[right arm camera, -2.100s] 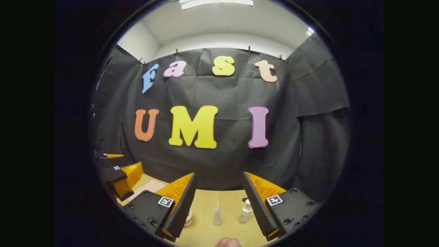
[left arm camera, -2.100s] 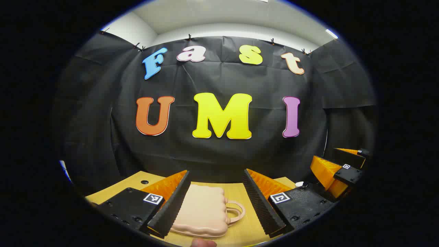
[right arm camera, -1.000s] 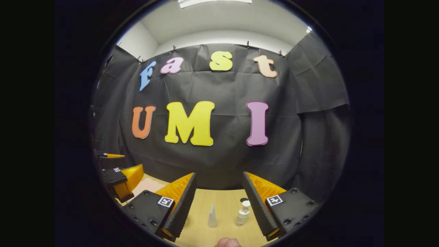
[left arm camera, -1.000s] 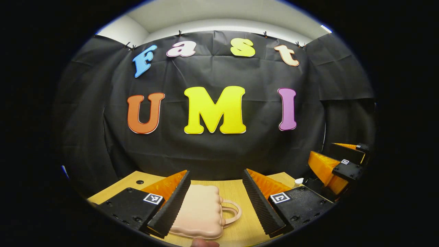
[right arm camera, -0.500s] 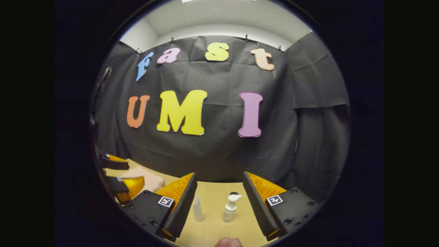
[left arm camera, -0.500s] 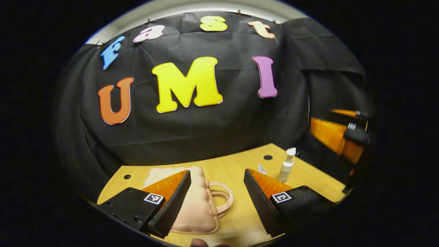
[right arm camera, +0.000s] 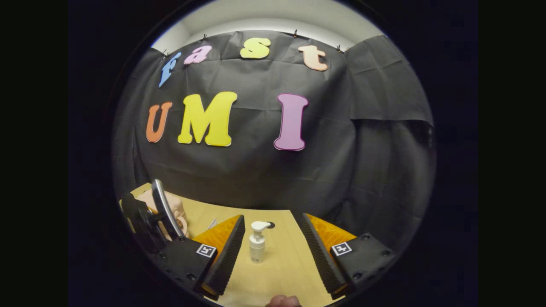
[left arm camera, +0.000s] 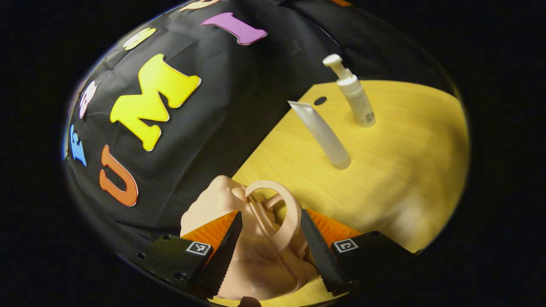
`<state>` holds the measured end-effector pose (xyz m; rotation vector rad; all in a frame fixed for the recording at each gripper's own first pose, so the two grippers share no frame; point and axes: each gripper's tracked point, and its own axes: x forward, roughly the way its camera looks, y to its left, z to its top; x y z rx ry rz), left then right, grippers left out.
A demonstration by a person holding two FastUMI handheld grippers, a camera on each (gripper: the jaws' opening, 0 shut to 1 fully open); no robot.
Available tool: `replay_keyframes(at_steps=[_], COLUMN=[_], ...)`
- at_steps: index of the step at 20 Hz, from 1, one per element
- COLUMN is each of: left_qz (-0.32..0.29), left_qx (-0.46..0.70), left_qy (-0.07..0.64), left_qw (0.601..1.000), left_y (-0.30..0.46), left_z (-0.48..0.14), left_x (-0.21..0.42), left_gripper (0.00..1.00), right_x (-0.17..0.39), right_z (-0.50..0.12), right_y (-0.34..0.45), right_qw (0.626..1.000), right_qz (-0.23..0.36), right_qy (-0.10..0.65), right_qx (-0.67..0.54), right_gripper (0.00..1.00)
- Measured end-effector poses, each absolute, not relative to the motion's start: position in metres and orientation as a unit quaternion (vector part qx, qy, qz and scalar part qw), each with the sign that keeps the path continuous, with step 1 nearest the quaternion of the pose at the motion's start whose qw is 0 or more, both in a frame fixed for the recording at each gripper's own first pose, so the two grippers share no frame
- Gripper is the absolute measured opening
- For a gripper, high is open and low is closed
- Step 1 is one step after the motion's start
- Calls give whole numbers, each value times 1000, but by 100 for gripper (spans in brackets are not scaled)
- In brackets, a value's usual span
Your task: First open the suitcase, pack the skin care products into it, and then close the suitcase.
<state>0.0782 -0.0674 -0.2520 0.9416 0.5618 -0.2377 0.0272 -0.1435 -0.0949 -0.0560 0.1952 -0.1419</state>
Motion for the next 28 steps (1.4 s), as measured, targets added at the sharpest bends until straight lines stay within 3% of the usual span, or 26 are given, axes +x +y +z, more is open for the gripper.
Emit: replay_keyframes(at_steps=[5,9,10,11,14,20,28], left_qz=[-99,-95,-93,-93,-96,-74,-29], left_qx=[479,481,483,483,482,434,330], left_qy=[271,303,307,308,296,271,187], left_qw=[829,817,815,814,819,856,925], left_y=[-66,-65,-65,-67,-71,-60,-9], left_z=[-265,-283,-285,-283,-274,-230,-120], left_x=[101,104,104,104,103,105,99], left_gripper=[73,52,39,33,22,8,5], right_x=[28,27,26,25,20,17,17], right_z=[-109,-117,-119,-121,-117,-108,-69], right_y=[-161,-162,-158,-155,-151,-140,-100], right_qw=[990,990,990,990,991,992,997], right_qz=[-81,-83,-78,-74,-71,-70,-45], right_qy=[111,116,117,119,114,102,67], right_qx=[-18,1,1,0,3,7,-22], right_gripper=[79,79,79,79,79,79,79])
